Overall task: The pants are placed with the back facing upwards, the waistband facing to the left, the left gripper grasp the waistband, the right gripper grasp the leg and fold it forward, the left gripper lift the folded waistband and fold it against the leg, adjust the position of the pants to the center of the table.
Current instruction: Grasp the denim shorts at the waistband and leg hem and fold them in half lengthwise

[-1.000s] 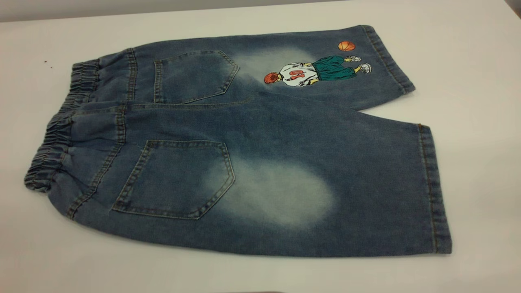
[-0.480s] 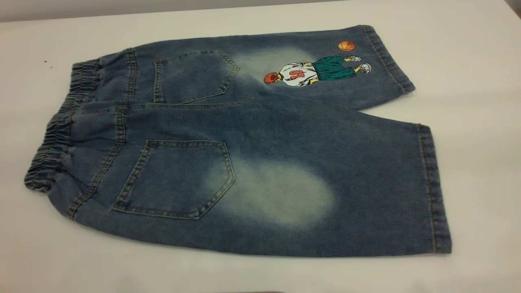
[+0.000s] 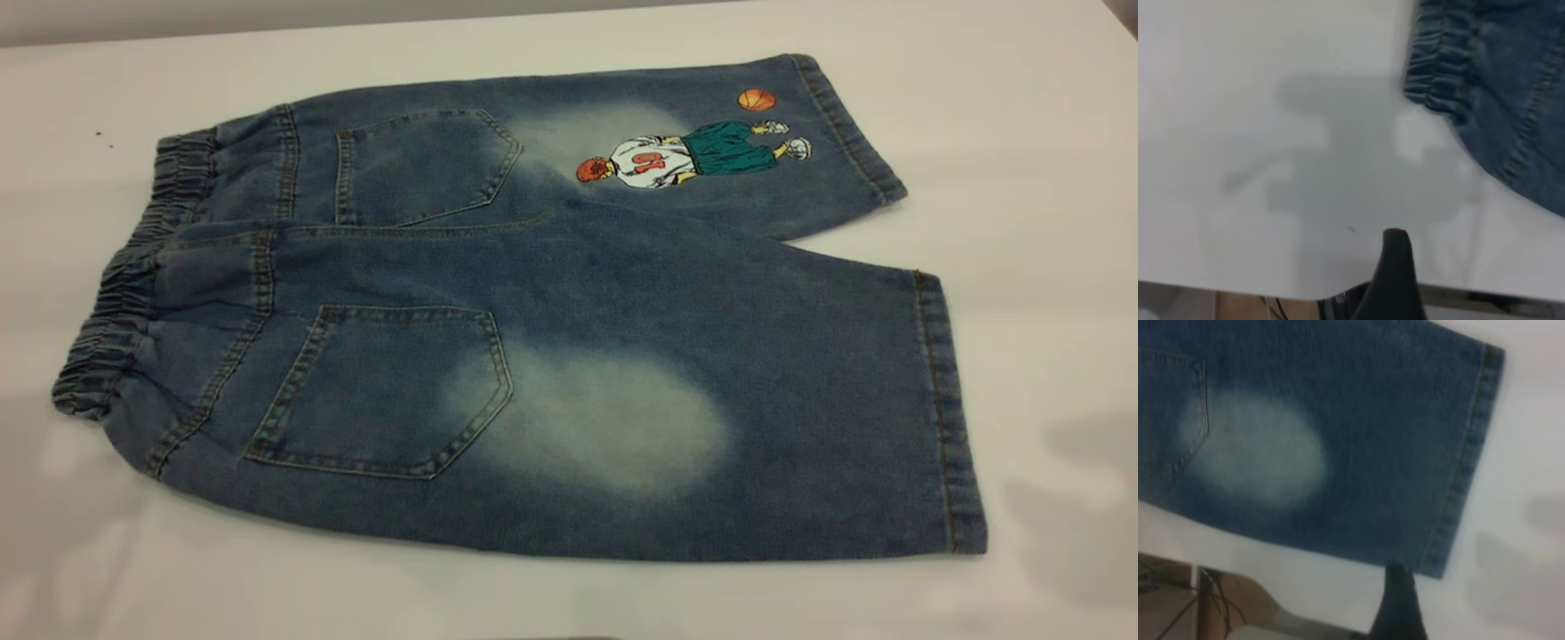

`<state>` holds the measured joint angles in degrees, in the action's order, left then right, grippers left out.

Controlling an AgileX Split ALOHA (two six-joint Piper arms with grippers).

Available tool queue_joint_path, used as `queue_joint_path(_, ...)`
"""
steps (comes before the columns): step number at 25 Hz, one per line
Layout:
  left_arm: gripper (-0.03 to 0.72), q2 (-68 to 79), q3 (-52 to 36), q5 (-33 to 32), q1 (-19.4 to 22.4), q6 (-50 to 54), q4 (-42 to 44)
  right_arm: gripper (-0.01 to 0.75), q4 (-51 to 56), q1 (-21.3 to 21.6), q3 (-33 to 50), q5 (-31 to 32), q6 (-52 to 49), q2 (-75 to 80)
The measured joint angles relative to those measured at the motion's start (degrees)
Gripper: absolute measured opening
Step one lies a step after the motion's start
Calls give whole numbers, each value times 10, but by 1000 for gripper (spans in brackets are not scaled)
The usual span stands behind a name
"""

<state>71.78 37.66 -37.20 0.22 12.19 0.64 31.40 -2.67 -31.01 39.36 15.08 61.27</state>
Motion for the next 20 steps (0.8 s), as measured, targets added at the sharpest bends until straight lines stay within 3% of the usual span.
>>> queue_joint_path(9, 570, 254, 30, 120, 16, 45, -1, 488, 59, 0, -2, -53, 53, 44)
queue_joint_path(20, 570, 389, 112, 142, 16, 59, -1, 488, 66, 0, -2, -54, 55, 44)
